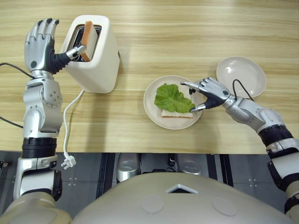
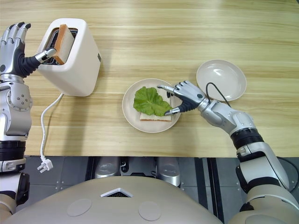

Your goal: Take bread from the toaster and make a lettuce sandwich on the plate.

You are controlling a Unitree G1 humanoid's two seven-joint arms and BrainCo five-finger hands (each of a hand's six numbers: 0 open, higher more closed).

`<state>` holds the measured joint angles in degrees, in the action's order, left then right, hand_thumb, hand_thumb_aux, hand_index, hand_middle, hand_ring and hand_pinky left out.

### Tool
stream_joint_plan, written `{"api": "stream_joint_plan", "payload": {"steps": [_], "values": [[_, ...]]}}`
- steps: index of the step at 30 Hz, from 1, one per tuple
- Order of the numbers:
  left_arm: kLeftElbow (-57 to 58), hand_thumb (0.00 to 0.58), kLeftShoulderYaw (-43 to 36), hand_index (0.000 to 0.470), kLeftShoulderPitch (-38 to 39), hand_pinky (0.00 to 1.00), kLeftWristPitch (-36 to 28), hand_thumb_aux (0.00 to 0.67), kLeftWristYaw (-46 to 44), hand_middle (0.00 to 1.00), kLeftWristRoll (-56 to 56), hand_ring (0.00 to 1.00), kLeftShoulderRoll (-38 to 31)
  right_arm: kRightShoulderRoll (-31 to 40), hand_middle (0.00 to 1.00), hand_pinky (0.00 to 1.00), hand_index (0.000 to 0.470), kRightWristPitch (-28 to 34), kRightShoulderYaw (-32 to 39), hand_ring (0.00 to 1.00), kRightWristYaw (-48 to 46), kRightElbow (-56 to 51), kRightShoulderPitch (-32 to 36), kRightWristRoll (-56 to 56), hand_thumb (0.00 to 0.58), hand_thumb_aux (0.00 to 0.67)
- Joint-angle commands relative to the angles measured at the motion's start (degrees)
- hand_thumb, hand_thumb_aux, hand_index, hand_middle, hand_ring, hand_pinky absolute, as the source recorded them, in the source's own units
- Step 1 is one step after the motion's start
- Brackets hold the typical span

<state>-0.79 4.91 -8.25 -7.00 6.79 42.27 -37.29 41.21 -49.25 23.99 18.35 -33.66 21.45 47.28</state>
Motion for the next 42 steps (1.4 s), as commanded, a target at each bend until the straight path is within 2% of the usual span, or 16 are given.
{"api": "stream_joint_plan", "payload": {"steps": [1,3,4,7,10,11,13,15,16,17,18,19,33,34,38,42], "values": [[2.43,0.000,-1.95,0.000,-1.05,0.00,-0.94,0.000,0.00,0.00,1.63,0.00,-0.12,-0.27,0.00,0.00,0.000,0.34,-1.40,0.00,-0.85,1.41,0.43,-1.48,0.000,0.000],[3.44,0.000,-3.29,0.000,-1.55,0.00,-1.17,0.000,-0.27,0.00,2.20,0.00,0.21,-0.46,0.00,0.00,0.000,0.44,-1.75,0.00,-0.84,1.88,0.52,-1.75,0.000,0.000],[3.62,0.220,-3.96,0.097,-1.69,0.00,-1.35,0.142,-0.49,0.00,2.49,0.00,0.32,-0.58,0.00,0.00,0.000,0.41,-1.93,0.00,-0.82,1.94,0.54,-1.98,0.000,0.000],[3.83,0.403,-5.97,0.206,-2.19,0.00,-2.12,0.300,-1.68,0.00,3.33,0.00,0.69,-0.87,0.00,0.00,0.000,0.32,-2.50,0.00,-0.44,2.22,0.42,-2.40,0.000,0.000],[4.22,0.346,-7.24,0.168,-2.64,0.00,-2.57,0.244,-2.45,0.00,3.53,0.00,0.79,-1.23,0.00,0.00,0.000,0.12,-2.79,0.00,-0.49,1.99,0.30,-2.65,0.000,0.000],[4.58,0.212,-7.67,0.094,-2.95,0.00,-2.77,0.137,-2.84,0.00,3.64,0.00,0.80,-1.40,0.00,0.00,0.000,0.07,-2.92,0.00,-0.47,1.92,0.19,-2.75,0.000,0.000],[5.32,0.301,-8.28,0.141,-3.49,0.00,-2.94,0.205,-3.37,0.00,3.49,0.00,0.70,-1.68,0.00,0.00,0.000,0.11,-3.05,0.00,-0.36,1.90,-0.02,-2.76,0.000,0.000],[5.67,0.328,-8.63,0.157,-3.80,0.00,-3.05,0.229,-3.48,0.00,3.32,0.00,0.53,-1.95,0.00,0.00,0.000,0.05,-3.10,0.00,-0.22,1.83,-0.10,-2.74,0.000,0.000],[5.80,0.460,-8.79,0.251,-3.97,0.00,-3.08,0.365,-3.57,0.00,3.30,0.00,0.46,-2.08,0.00,0.00,0.000,0.09,-3.15,0.00,-0.15,1.79,-0.14,-2.73,0.000,0.000],[5.92,0.514,-8.95,0.305,-4.16,0.00,-3.07,0.444,-3.70,0.00,3.31,0.00,0.42,-2.18,0.00,0.00,0.000,0.13,-3.19,0.00,-0.07,1.77,-0.18,-2.71,0.000,0.000],[6.04,0.514,-9.17,0.305,-4.37,0.00,-3.02,0.444,-3.83,0.00,3.26,0.00,0.41,-2.27,0.00,0.00,0.000,0.18,-3.23,0.00,0.03,1.72,-0.25,-2.71,0.000,0.000],[6.12,0.580,-9.48,0.458,-4.62,0.00,-2.92,0.667,-4.01,0.00,3.10,0.00,0.47,-2.37,0.00,0.00,0.000,0.26,-3.27,0.00,0.12,1.69,-0.35,-2.67,0.000,0.000],[3.58,0.580,-7.10,0.460,-6.79,0.00,0.67,0.670,0.41,0.00,-1.38,0.00,3.75,-3.63,0.00,0.00,0.000,2.22,-4.31,0.00,1.98,1.64,-0.83,-2.19,0.000,0.000],[2.10,0.580,-6.00,0.460,-7.08,1.00,1.35,0.670,1.66,1.00,-2.31,1.00,4.17,-3.70,0.00,0.00,0.000,2.42,-4.56,0.00,2.48,1.62,-0.71,-2.29,0.000,0.000],[-5.41,0.580,-2.12,0.460,-8.55,1.00,4.97,0.670,2.80,1.00,-7.93,1.00,6.19,-3.80,0.00,0.00,0.000,2.64,-7.06,0.00,6.20,3.18,-0.48,-2.82,0.000,0.000],[-10.98,0.580,-1.30,0.460,-10.17,1.00,6.66,0.670,-5.16,1.00,-20.34,1.00,9.77,-3.59,0.00,0.00,0.000,0.43,-11.72,0.00,11.55,7.76,-1.55,-4.44,0.000,0.000]]}}
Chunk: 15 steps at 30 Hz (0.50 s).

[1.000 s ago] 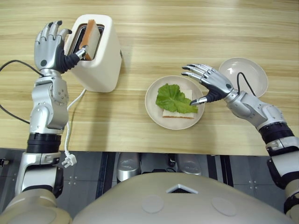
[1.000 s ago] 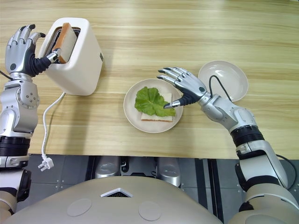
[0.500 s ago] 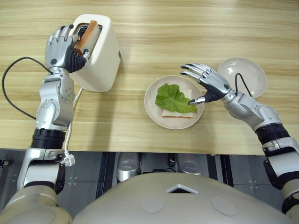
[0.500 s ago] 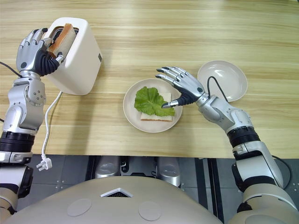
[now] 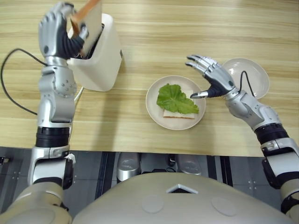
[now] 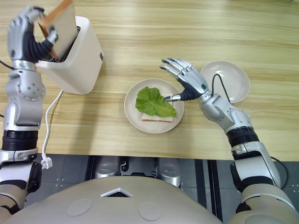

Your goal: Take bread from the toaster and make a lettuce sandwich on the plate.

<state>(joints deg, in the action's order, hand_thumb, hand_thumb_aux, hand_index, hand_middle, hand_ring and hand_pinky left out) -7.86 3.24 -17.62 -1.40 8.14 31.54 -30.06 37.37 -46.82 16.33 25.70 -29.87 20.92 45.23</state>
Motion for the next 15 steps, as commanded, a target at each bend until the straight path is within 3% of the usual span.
{"api": "stream_joint_plan", "payload": {"steps": [1,5,9,15], "values": [[-4.22,0.580,-0.20,0.460,-1.60,1.00,0.62,0.670,-9.99,1.00,-14.14,1.00,3.70,0.39,0.00,0.00,0.000,-3.17,-5.81,0.00,5.50,5.60,-1.55,-3.56,0.000,0.000],[-2.00,0.580,-3.05,0.460,-2.95,1.00,-1.23,0.670,-20.34,1.00,-23.55,1.00,6.27,0.35,0.00,0.00,0.000,-6.55,-9.35,0.00,6.30,9.63,-3.30,-6.61,0.000,0.000],[8.16,0.580,-9.63,0.460,-2.68,1.00,-1.71,0.670,-31.27,1.00,-29.73,1.00,10.47,0.80,0.00,0.00,0.000,-10.39,-10.10,0.00,4.64,15.36,-6.88,-5.75,0.000,0.000],[21.79,0.580,-16.01,0.460,-0.78,1.00,0.55,0.670,-31.90,1.00,-29.83,1.00,21.94,1.62,0.00,0.00,0.000,-13.05,-8.39,0.00,-0.66,23.37,-12.50,-0.25,0.000,0.000]]}}
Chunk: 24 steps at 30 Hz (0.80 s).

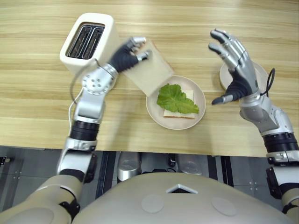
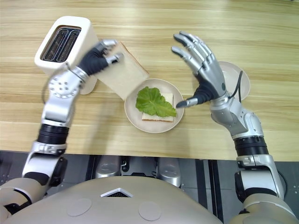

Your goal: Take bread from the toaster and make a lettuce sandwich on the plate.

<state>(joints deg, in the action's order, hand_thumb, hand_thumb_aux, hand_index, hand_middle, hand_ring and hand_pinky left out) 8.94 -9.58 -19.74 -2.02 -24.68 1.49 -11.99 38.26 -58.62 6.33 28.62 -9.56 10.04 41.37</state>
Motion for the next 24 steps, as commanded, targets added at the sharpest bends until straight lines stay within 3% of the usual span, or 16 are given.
{"api": "stream_joint_plan", "payload": {"steps": [1,10,24], "values": [[6.19,0.580,-3.76,0.460,1.84,1.00,1.77,0.670,2.26,1.00,0.76,1.00,5.80,0.96,0.00,0.00,0.000,-1.30,2.31,0.00,-4.92,3.04,-1.82,4.10,0.000,0.000],[11.69,0.580,-3.47,0.460,3.41,1.00,3.02,0.670,10.11,1.00,-0.42,1.00,17.70,0.13,0.00,0.00,0.000,-0.71,3.99,0.00,-8.02,-2.13,0.09,5.45,0.000,0.000],[-1.40,0.580,-2.93,0.460,12.55,1.00,-3.22,0.670,21.50,1.00,-3.47,1.00,21.00,0.23,0.00,0.00,0.000,-0.71,4.89,0.00,-7.91,-1.79,-0.26,7.88,0.000,0.000]]}}
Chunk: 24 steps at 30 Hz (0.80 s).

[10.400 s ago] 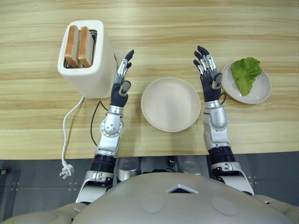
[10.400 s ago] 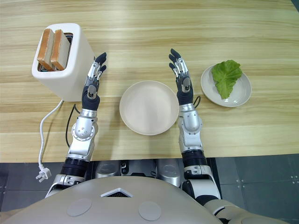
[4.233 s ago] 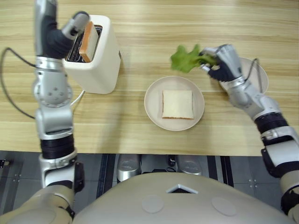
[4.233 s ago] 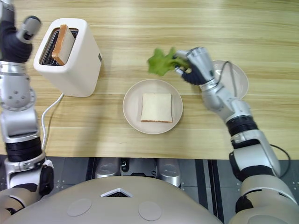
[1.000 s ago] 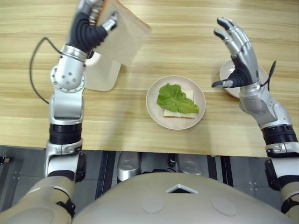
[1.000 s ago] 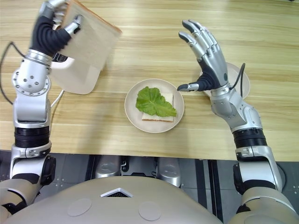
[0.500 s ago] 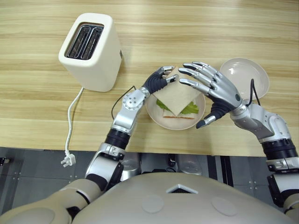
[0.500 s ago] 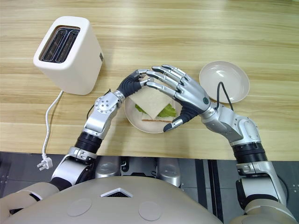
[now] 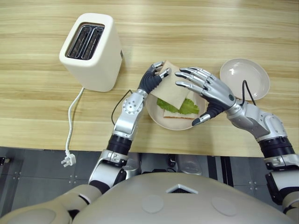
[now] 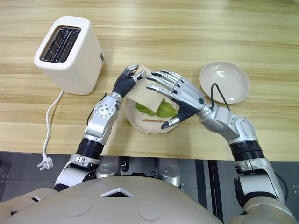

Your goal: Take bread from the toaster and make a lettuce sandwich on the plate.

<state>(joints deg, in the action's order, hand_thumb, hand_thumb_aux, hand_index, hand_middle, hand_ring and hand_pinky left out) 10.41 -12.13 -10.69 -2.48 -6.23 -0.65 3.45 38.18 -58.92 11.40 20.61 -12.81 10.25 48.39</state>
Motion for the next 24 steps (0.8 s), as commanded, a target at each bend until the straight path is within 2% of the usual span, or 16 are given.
{"api": "stream_joint_plan", "payload": {"steps": [1,5,11,24], "values": [[-3.54,0.580,-0.56,0.460,4.11,1.00,-3.10,0.670,3.74,1.00,-1.59,1.00,5.87,0.26,0.00,0.00,0.000,-0.59,-0.32,0.00,0.40,1.85,-0.52,1.00,0.000,0.000],[-3.37,0.580,-2.52,0.460,7.25,1.00,-4.92,0.670,6.66,1.00,-3.82,1.00,9.00,-0.60,0.00,0.00,0.000,-1.40,-2.14,0.00,4.30,4.97,-0.65,2.68,0.000,0.000],[-1.48,0.580,-3.98,0.460,6.94,1.00,-6.41,0.670,9.97,1.00,-7.56,1.00,11.77,-0.47,0.00,0.00,0.000,-1.95,-2.55,0.00,8.11,6.03,-0.36,5.94,0.000,0.000],[-4.41,0.580,-6.46,0.460,3.37,1.00,-8.43,0.670,13.10,1.00,-12.41,1.00,11.25,-0.03,0.00,0.00,0.000,-0.01,-0.67,0.00,10.42,2.83,-0.27,8.77,0.000,0.000]]}}
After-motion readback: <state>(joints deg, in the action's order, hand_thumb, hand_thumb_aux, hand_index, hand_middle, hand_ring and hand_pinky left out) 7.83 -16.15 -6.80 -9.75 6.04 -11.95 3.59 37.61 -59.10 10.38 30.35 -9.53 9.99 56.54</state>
